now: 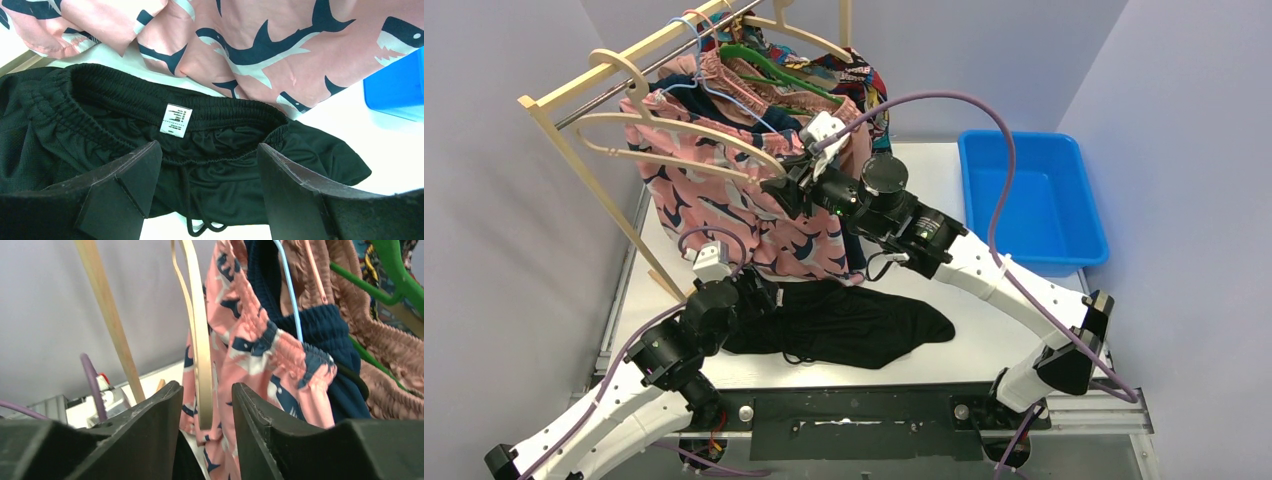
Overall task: Remove the shorts from the hanger
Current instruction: Place the hanger on the clothes rod, then pick up the shorts at the center of the board.
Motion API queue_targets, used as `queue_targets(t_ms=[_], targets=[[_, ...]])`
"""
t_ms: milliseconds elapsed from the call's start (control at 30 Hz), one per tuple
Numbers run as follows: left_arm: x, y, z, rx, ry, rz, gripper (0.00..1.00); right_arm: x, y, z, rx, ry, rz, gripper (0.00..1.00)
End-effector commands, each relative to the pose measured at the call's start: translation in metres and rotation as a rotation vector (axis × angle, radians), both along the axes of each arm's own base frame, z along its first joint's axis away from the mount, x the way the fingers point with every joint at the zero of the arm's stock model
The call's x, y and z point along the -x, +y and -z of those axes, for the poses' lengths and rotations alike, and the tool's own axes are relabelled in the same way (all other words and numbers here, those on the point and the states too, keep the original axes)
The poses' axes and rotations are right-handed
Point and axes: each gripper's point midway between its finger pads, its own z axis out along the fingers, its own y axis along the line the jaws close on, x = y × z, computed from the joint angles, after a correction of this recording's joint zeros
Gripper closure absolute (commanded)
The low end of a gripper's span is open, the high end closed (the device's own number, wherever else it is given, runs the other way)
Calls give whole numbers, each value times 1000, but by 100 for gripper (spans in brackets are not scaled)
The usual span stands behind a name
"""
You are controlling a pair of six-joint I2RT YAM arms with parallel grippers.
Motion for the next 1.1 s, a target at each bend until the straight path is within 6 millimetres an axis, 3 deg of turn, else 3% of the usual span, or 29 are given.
queue_targets(t_ms=[0,133,233,333,533,633,767,867,933,1067], targets=[[-6,-8,-21,51,-67,18,30,-2,-23,-16,-42,-34,75,54],[-7,-4,-21,28,-73,9,30,5,-36,-4,-34,-22,80,40],[-9,5,-23,-9,-81,-23,29,10,-51,21,-2,-12,103,34],[-11,17,-25,-55,-100,-65,28,18,-68,62,43,18,118,26],[-15,31,-25,-86,-107,-140,27,48,-79,170,221,177,23,20],[-16,39,-23,-106,-107,-181,27,75,-67,216,282,193,-143,19],[-26,52,-34,-231,-182,-208,27,102,-47,256,318,118,-360,19],[-38,46,-36,-316,-219,-165,22,96,-31,257,250,43,-368,18],[-45,52,-25,-349,-180,-203,17,90,-22,265,259,8,-372,18],[-63,64,0,-282,-90,-201,15,75,-1,297,343,6,-373,18]])
